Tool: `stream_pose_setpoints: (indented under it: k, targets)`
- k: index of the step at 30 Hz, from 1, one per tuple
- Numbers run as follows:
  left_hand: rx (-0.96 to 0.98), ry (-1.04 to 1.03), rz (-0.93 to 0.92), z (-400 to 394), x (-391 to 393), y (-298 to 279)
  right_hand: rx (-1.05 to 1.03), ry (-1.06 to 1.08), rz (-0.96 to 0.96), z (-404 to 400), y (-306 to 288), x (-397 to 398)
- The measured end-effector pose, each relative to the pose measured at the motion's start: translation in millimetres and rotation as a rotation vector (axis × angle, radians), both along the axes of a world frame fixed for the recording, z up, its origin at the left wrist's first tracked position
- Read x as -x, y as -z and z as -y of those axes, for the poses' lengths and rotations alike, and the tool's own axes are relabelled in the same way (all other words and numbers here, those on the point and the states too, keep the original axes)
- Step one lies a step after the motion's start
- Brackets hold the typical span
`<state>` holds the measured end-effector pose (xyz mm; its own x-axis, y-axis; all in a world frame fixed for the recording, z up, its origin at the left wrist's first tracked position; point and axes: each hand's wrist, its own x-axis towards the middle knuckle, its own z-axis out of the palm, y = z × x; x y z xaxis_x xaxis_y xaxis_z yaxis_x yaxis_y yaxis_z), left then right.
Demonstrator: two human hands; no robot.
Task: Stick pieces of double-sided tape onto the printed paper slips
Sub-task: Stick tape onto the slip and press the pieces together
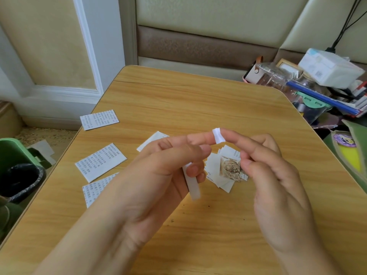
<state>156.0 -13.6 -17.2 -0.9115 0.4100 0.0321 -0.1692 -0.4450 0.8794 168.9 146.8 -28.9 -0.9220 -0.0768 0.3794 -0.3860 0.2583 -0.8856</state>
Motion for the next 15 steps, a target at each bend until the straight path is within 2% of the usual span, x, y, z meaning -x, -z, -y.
stream_pose_setpoints:
  k: [5,10,15]
  targets:
    - [-0.012,-0.022,0.028,-0.8,0.0,-0.7,-0.200,0.079,-0.153,-1.1,4.2,2.6]
    - [-0.023,-0.018,0.074,1.5,1.2,1.4,-0.345,0.166,-0.226,-1.9,6.6,2.3]
    - [-0.038,-0.018,0.092,4.1,3.2,3.9,-0.411,0.210,-0.278,-0.9,7.8,3.8]
